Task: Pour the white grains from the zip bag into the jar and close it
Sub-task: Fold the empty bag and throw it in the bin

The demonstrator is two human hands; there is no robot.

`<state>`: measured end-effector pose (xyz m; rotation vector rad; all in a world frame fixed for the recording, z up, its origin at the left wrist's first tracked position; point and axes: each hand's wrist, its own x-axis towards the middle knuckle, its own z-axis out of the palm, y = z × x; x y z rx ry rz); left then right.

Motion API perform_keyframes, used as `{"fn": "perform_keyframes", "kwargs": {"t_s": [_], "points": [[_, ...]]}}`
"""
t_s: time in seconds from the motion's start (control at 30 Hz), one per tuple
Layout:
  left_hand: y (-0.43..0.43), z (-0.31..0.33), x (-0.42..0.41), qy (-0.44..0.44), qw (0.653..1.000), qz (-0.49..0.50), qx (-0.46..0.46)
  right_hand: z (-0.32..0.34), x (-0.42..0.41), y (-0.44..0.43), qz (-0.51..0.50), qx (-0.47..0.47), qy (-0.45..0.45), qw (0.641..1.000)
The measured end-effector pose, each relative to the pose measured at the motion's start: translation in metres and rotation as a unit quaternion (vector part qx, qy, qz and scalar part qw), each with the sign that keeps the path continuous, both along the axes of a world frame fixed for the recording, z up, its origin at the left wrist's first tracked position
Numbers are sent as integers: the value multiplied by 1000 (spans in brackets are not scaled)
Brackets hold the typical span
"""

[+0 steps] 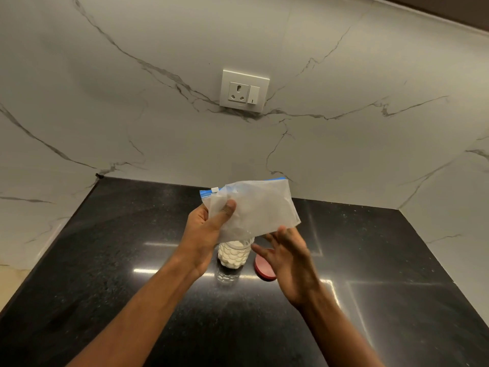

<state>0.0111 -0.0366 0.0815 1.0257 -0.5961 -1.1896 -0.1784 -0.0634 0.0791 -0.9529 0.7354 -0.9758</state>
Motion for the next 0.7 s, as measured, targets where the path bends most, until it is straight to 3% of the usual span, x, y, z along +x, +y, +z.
{"fn": "perform_keyframes", "kwargs": {"t_s": [0.1,0.27,0.47,0.57,0.7], "points": [[3,-4,-14,6,1000,-18,9,2,24,5,5,-26,-32,999],[5,-8,-21,26,999,-13,40,-4,45,-12,-133,-33,-40,990],[2,-10,-22,40,998,9,57,-29,52,-22,-165,-202,82,962],[0,-9,-24,17,998,8,62,-35,51,-21,-156,-334,181,912],[-4,-9,-23,35,997,8,70,-40,46,-30,-149,-507,388,755]]}}
